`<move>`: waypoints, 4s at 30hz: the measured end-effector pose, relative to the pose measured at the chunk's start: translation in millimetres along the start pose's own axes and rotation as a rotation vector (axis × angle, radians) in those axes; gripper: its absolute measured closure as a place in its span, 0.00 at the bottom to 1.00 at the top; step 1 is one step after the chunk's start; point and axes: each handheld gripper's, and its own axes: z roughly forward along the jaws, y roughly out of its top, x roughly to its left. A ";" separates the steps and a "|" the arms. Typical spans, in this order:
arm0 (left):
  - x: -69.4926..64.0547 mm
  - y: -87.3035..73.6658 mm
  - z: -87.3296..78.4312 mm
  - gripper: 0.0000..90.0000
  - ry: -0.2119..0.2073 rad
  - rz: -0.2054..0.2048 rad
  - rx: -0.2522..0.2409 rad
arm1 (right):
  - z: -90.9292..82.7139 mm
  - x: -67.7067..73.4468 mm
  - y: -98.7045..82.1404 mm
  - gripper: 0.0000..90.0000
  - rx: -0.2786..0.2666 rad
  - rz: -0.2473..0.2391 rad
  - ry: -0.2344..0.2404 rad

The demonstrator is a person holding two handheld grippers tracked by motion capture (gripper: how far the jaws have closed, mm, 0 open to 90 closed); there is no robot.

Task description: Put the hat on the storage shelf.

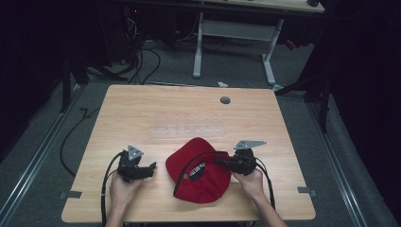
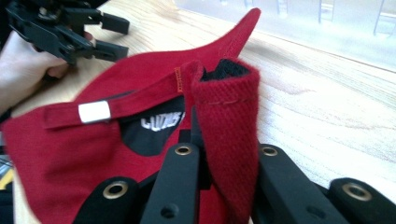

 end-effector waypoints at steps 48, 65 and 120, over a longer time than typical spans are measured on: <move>-95.8 -19.3 -30.9 0.16 -0.317 0.289 -0.004 | -39.2 5.0 37.3 0.95 -0.090 0.113 0.094; -107.1 -1.2 -40.6 0.22 -0.367 0.286 -0.031 | -37.4 7.5 41.6 0.95 -0.025 0.142 0.102; -113.3 25.1 -71.2 0.93 -0.590 0.281 0.042 | -35.3 1.9 55.9 0.80 -0.103 0.179 0.160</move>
